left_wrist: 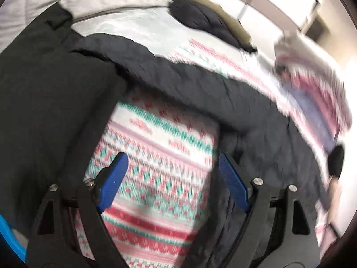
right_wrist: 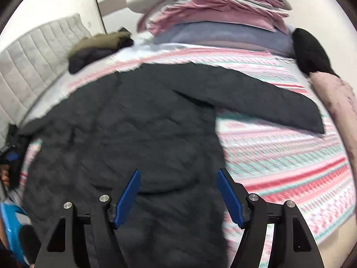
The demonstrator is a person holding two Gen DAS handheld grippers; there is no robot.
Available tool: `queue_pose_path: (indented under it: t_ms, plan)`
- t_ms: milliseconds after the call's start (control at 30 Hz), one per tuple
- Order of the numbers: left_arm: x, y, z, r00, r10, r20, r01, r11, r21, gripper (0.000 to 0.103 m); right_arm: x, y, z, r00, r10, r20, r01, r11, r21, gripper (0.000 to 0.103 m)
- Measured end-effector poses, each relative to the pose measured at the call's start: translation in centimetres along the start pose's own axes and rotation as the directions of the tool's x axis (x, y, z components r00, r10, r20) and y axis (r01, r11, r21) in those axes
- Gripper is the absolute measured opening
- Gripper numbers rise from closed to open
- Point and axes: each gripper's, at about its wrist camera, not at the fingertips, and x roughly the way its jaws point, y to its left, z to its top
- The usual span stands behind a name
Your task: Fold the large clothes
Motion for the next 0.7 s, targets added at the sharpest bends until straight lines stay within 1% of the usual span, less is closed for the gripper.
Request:
queue_pose_path:
  t_ms: [100, 133, 200, 233, 300, 367, 433, 467, 533, 600, 633, 667, 700]
  plan:
    - [0.4, 1.4, 2.8, 0.998, -0.013, 0.059, 0.018, 0.995, -0.093, 0.083, 1.0, 2.3, 2.0, 0.999, 0.038, 0.016, -0.038, 0.999, 0.024, 0.073]
    - [0.8, 1.6, 3.3, 0.997, -0.016, 0.078, 0.025, 0.993, -0.116, 0.083, 1.3, 2.9, 2.4, 0.998, 0.061, 0.018, -0.062, 0.997, 0.038, 0.073]
    - [0.8, 2.7, 4.8, 0.993, -0.014, 0.114, 0.034, 0.984, -0.173, 0.083, 2.5, 4.7, 3.7, 0.996, 0.085, 0.025, -0.086, 0.995, 0.053, 0.073]
    - [1.0, 3.3, 5.4, 0.991, -0.012, 0.130, 0.038, 0.979, -0.200, 0.083, 2.9, 5.5, 3.9, 0.995, 0.096, 0.028, -0.098, 0.993, 0.059, 0.073]
    - [1.8, 4.7, 6.8, 0.989, -0.003, 0.147, 0.041, 0.966, -0.257, 0.083, 3.8, 6.8, 4.5, 0.993, 0.115, 0.033, -0.117, 0.991, 0.069, 0.073]
    - [3.0, 5.9, 7.9, 0.989, 0.004, 0.148, 0.043, 0.949, -0.312, 0.083, 5.4, 8.1, 5.5, 0.993, 0.115, 0.037, -0.118, 0.990, 0.080, 0.073]
    - [3.8, 6.7, 8.6, 0.988, 0.026, 0.155, 0.029, 0.940, -0.341, 0.082, 6.4, 9.1, 5.9, 0.992, 0.124, 0.035, -0.126, 0.988, 0.087, 0.073]
    - [4.2, 6.8, 8.8, 0.986, 0.042, 0.161, 0.018, 0.936, -0.351, 0.079, 7.2, 9.5, 6.0, 0.991, 0.128, 0.028, -0.130, 0.988, 0.087, 0.073]
    - [5.1, 7.1, 9.7, 0.981, 0.090, 0.170, -0.022, 0.931, -0.365, 0.076, 8.6, 10.2, 5.9, 0.992, 0.126, 0.007, -0.126, 0.988, 0.090, 0.073]
    - [6.1, 7.7, 10.4, 0.977, 0.138, 0.165, -0.065, 0.920, -0.386, 0.067, 9.6, 10.5, 5.8, 0.992, 0.126, -0.016, -0.124, 0.988, 0.091, 0.073]
    - [6.5, 7.9, 10.7, 0.975, 0.154, 0.161, -0.079, 0.915, -0.397, 0.057, 10.4, 10.4, 5.6, 0.991, 0.128, -0.029, -0.125, 0.988, 0.096, 0.073]
    - [6.9, 8.3, 11.0, 0.974, 0.168, 0.155, -0.092, 0.909, -0.407, 0.040, 10.8, 10.5, 5.5, 0.991, 0.129, -0.036, -0.125, 0.987, 0.103, 0.073]
    - [7.3, 8.5, 11.2, 0.973, 0.182, 0.145, -0.107, 0.905, -0.413, 0.028, 11.2, 10.3, 5.4, 0.991, 0.129, -0.042, -0.124, 0.986, 0.114, 0.073]
